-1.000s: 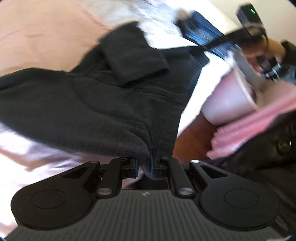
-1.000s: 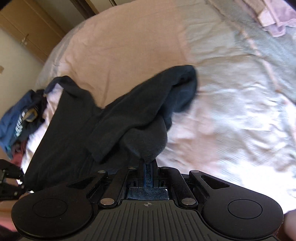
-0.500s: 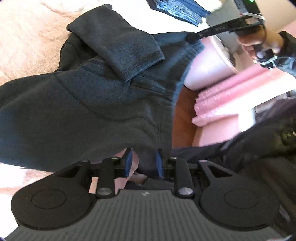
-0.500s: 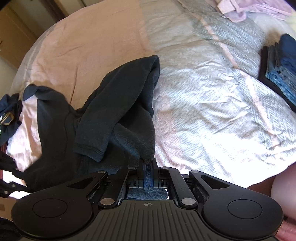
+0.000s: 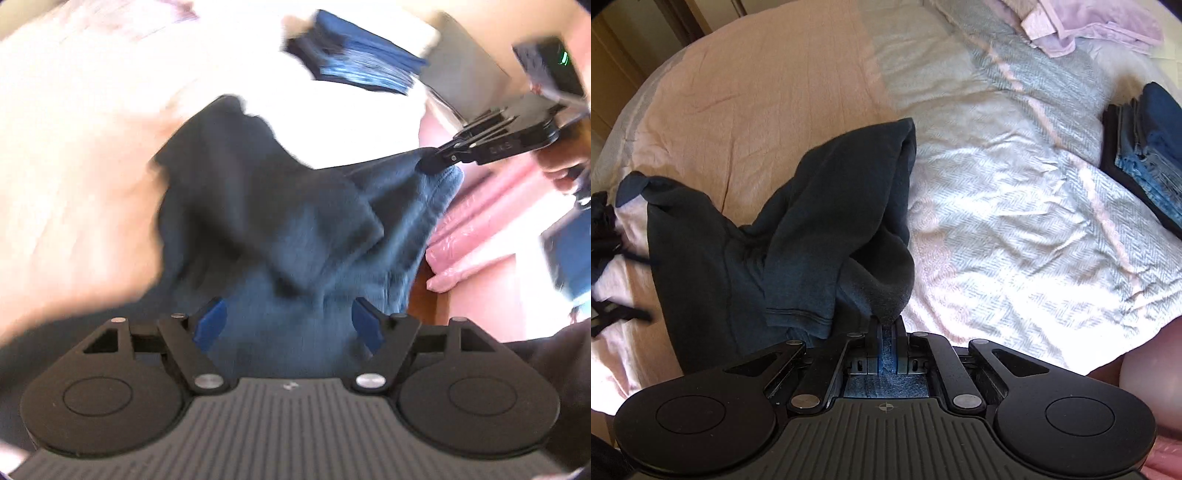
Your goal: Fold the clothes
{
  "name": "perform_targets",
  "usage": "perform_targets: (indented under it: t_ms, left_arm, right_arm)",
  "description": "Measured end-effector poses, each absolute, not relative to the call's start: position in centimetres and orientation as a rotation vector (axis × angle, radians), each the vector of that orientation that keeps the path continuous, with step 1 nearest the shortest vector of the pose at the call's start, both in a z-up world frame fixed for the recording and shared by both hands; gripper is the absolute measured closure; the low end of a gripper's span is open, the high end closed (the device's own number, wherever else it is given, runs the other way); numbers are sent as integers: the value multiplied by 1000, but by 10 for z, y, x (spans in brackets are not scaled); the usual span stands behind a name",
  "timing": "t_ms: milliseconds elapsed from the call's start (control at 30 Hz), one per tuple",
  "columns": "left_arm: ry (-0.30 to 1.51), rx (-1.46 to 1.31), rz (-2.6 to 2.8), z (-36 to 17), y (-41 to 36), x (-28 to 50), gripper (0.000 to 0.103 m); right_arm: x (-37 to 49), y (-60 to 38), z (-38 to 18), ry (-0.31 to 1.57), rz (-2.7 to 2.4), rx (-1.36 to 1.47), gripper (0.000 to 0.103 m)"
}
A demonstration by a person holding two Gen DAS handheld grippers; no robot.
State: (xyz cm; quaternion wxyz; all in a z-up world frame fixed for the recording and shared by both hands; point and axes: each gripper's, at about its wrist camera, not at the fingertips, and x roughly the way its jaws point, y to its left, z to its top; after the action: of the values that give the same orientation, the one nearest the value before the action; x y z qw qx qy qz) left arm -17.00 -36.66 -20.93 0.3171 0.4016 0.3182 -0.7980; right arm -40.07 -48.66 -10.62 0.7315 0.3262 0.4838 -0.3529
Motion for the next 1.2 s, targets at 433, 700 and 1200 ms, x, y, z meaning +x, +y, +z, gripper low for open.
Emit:
perform_targets:
  t_ms: [433, 700, 1200]
  left_arm:
    - [623, 1076, -2041, -207, -423, -226, 92]
    - [531, 670, -1386, -69, -495, -6, 103]
    - [609, 742, -986, -132, -475, 74, 63]
  right_arm:
    - [-438, -549, -132, 1076, -639, 832, 101]
    - [-430, -613, -101, 1027, -524, 721, 101]
    - [-337, -725, -96, 1009, -718, 386, 79]
